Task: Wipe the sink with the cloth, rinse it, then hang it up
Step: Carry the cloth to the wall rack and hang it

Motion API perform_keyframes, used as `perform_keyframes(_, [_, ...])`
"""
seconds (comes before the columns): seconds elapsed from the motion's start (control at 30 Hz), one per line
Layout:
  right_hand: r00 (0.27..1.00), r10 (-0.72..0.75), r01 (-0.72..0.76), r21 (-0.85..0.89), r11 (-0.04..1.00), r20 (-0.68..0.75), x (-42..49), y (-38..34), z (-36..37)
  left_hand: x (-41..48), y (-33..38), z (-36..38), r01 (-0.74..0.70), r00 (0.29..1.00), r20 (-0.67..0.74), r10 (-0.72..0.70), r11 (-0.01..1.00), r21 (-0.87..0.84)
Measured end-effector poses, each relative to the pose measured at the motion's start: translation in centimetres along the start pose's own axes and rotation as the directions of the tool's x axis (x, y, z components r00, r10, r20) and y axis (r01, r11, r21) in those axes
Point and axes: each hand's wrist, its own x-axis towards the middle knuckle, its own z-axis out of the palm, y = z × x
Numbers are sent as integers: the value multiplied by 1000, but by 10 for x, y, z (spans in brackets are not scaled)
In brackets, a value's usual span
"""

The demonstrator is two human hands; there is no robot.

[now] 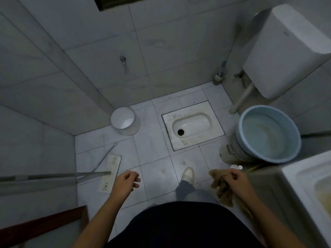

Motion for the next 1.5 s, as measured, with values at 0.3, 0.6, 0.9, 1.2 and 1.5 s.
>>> perform_keyframes(0.3, [943,-225,237,-22,971,244,128,-169,33,42,-1,-55,255,937,-192,-293,946,-203])
perform_keyframes(0.6, [948,-209,227,-51,973,239,219,-241,40,162,97,-60,231,960,-116,-254,955,-184])
perform_keyframes(0.9, [974,164,-149,101,984,-158,250,-220,19,323,292,-41,-8,985,171,-15,991,132])
perform_keyframes(1.2, [815,446,-291,405,867,-369,235,-192,-7,384,466,52,-369,868,453,201,873,319])
perform_keyframes(1.5, [874,378,-211,461,862,-307,312,-232,-43,398,477,55,-381,898,397,191,789,482])
